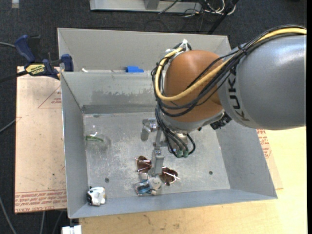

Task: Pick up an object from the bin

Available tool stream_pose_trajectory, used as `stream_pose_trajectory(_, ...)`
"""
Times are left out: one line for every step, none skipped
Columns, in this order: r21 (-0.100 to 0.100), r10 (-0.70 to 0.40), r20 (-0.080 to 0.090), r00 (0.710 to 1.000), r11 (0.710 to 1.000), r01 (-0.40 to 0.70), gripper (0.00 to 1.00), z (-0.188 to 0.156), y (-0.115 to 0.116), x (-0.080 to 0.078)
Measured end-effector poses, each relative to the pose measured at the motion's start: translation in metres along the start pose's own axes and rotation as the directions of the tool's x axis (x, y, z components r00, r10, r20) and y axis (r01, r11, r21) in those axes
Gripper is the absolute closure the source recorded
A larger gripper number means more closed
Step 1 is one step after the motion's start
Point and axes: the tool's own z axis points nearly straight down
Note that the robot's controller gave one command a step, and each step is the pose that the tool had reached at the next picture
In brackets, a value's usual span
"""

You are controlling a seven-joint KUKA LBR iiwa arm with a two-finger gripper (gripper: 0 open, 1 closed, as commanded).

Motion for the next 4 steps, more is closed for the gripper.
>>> stream_pose_trajectory(-0.001,0.003,0.008,1.000,1.000,-0.003,0.00,-0.005,-0.001,-0.002)
stream_pose_trajectory(0.000,-0.095,0.013,0.995,0.996,0.095,0.00,0.027,0.001,-0.007)
stream_pose_trajectory(0.000,-0.215,0.013,0.976,0.977,0.215,0.00,0.086,-0.029,-0.002)
stream_pose_trajectory(0.001,-0.265,0.000,0.964,0.964,0.265,0.00,0.107,-0.046,-0.007)
